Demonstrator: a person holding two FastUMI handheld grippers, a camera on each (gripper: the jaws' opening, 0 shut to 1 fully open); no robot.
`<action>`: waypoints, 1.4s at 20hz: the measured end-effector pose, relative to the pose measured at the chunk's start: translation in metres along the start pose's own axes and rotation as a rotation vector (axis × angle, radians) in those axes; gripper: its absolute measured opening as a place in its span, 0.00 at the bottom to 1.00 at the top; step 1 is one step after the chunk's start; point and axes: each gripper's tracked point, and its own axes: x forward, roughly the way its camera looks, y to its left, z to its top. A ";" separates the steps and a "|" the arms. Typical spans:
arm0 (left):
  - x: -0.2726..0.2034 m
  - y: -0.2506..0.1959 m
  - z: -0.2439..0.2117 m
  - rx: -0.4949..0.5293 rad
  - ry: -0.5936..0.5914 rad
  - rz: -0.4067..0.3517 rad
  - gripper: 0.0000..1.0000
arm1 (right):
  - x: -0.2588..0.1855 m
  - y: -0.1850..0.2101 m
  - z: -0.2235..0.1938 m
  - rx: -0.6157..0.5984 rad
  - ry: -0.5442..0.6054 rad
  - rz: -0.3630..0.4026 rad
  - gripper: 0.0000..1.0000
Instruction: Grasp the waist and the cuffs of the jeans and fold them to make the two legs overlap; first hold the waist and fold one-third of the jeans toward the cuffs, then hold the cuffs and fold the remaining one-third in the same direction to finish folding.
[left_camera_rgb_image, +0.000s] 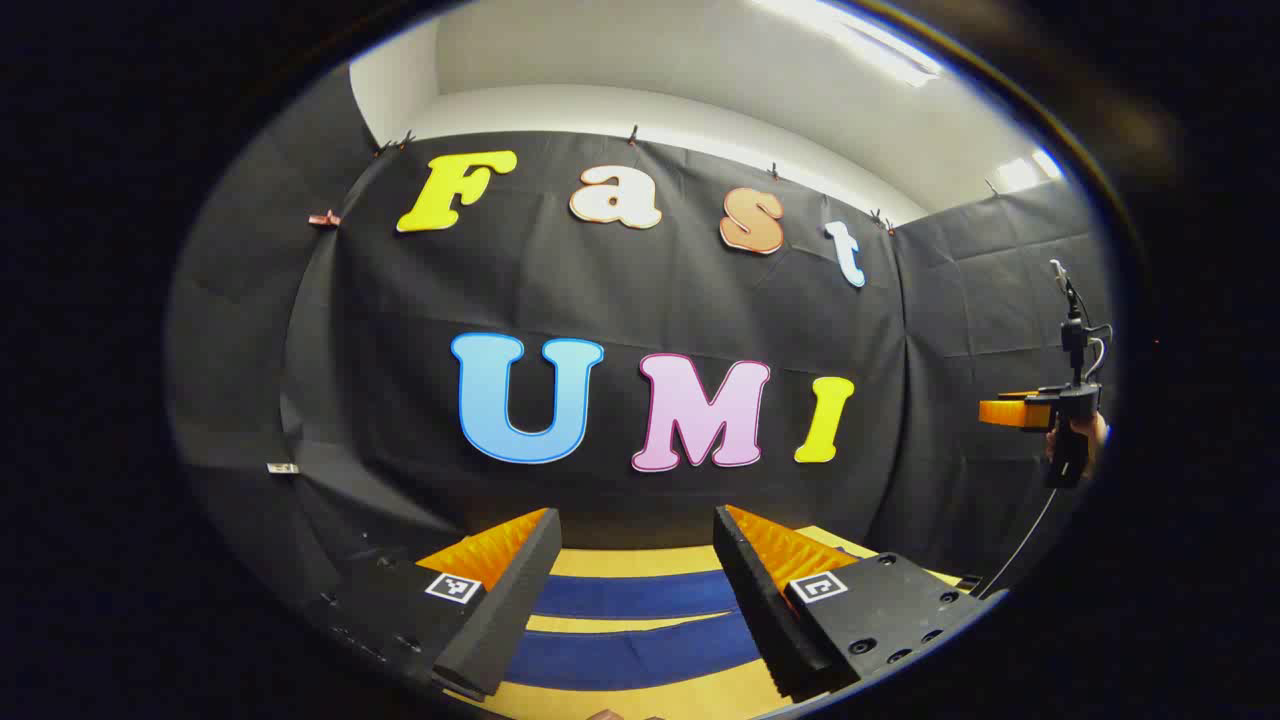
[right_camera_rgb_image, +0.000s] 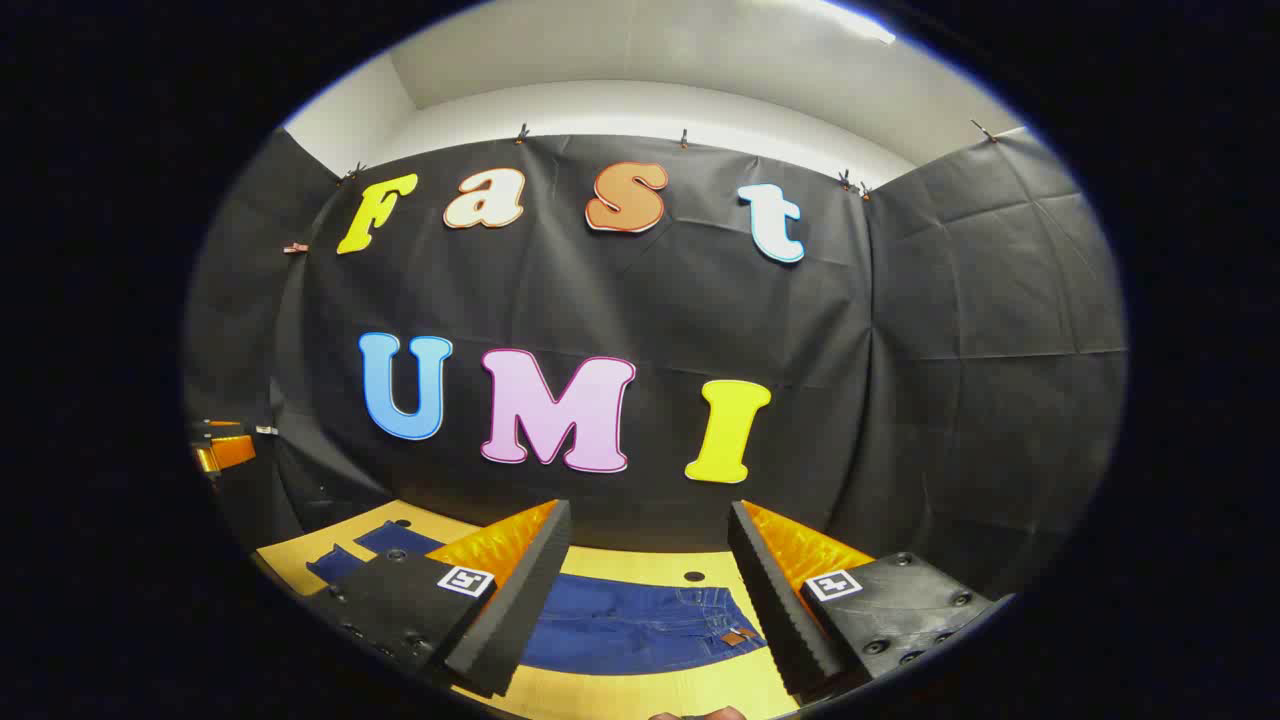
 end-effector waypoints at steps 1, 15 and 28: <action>-0.001 -0.001 0.001 -0.009 -0.001 -0.005 0.96 | 0.000 0.001 -0.001 -0.008 0.005 0.005 0.90; 0.002 0.018 -0.004 0.019 0.004 0.007 0.96 | 0.010 0.038 0.007 -0.038 -0.031 0.034 0.97; 0.058 0.027 -0.088 0.212 0.189 -0.242 0.96 | 0.098 0.035 -0.083 -0.269 0.150 0.237 0.97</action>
